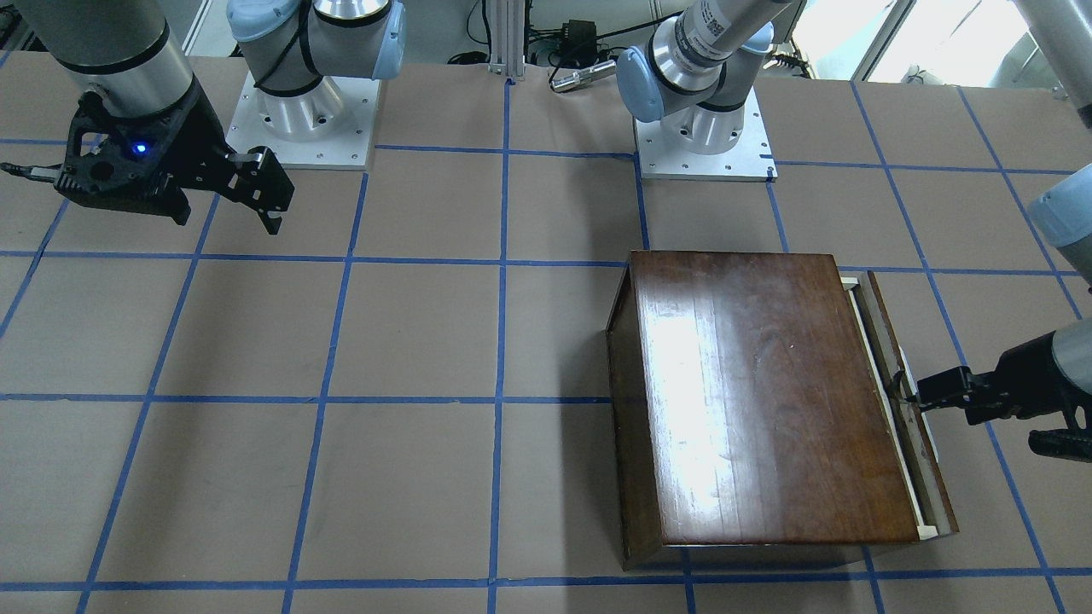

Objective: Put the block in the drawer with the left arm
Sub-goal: 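Pull the drawer outward from the cabinet with the left gripper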

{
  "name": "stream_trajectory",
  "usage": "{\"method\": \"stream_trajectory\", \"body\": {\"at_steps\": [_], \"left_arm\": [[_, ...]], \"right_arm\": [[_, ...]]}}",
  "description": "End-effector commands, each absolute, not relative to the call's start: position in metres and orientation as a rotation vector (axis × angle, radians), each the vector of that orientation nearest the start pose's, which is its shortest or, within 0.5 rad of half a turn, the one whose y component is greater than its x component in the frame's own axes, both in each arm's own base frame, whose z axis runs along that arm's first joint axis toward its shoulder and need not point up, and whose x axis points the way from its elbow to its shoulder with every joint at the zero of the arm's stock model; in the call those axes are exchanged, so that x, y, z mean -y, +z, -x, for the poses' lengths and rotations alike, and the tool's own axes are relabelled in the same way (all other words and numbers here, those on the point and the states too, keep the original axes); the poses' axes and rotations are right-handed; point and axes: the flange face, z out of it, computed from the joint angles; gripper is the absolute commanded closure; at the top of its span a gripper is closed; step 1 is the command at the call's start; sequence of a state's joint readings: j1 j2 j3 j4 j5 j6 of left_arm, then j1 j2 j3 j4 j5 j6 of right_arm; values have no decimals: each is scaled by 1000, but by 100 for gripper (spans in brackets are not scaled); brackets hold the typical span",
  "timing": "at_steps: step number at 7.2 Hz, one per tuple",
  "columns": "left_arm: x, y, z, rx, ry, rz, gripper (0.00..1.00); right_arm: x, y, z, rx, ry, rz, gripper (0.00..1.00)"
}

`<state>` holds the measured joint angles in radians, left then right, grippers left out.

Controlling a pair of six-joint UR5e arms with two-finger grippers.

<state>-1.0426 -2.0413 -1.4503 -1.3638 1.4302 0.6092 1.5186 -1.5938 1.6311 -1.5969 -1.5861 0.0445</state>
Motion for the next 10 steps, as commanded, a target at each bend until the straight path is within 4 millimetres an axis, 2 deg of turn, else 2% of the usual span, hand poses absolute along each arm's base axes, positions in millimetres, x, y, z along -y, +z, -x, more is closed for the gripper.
{"method": "stream_trajectory", "body": {"at_steps": [1, 10], "left_arm": [[632, 295, -200, -3331, 75, -134, 0], [630, 293, -206, -3313, 83, -250, 0]], "right_arm": [[487, 472, -106, -3153, 17, -155, 0], [487, 472, -107, -3153, 19, -152, 0]]}}
